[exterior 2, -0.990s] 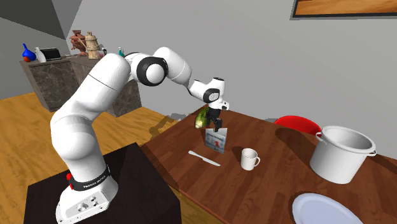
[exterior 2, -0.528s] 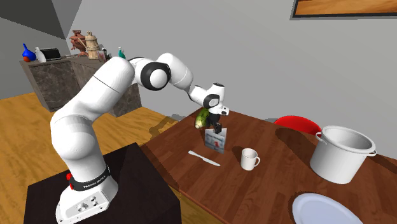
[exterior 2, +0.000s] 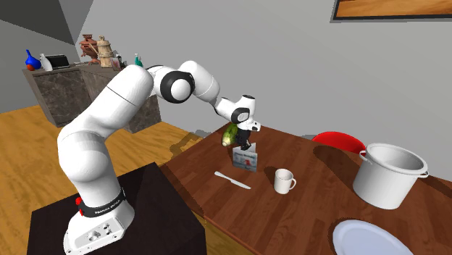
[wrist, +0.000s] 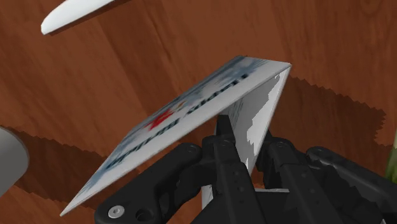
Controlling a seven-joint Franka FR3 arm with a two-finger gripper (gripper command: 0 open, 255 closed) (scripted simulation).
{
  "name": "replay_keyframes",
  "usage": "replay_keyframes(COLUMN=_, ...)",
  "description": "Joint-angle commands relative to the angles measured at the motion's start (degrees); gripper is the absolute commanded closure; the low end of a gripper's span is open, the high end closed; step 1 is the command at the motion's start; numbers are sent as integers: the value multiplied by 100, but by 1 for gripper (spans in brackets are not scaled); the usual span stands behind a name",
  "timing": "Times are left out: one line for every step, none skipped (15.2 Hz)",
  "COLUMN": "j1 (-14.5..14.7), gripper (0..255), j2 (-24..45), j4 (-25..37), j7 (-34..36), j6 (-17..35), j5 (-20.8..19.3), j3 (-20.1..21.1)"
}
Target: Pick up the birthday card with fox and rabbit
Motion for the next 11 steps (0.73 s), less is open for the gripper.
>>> replay_keyframes(j1=-8, gripper=255, j2=10, j4=-4, j7=-1, j6=1, j5=-6, j3=-11)
replay_keyframes(j1=-4, gripper=255, j2=19, j4=4, j7=4, j6=2, j5=-7, j3=-12)
replay_keyframes(j1=-3, gripper=255, j2=-39, j4=-14, j7=6, j6=-38, j5=-8, j3=-13)
replay_keyframes(j1=-2, gripper=255, j2=-97, j4=-32, j7=8, j6=-78, j5=-9, j3=-14)
replay_keyframes(j1=-2, gripper=255, j2=-154, j4=-48, j7=11, j6=-119, j5=-11, j3=-16)
replay_keyframes(j1=-1, gripper=255, j2=-210, j4=-62, j7=13, j6=-161, j5=-12, j3=-17)
replay_keyframes(j1=-1, gripper=255, j2=-265, j4=-74, j7=16, j6=-204, j5=-14, j3=-18)
replay_keyframes(j1=0, gripper=255, j2=-319, j4=-84, j7=18, j6=-247, j5=-15, j3=-19)
replay_keyframes(j1=1, gripper=255, j2=-373, j4=-93, j7=21, j6=-292, j5=-17, j3=-21)
replay_keyframes(j1=1, gripper=255, j2=-425, j4=-101, j7=23, j6=-337, j5=-18, j3=-22)
replay_keyframes(j1=2, gripper=255, j2=-478, j4=-108, j7=26, j6=-382, j5=-20, j3=-23)
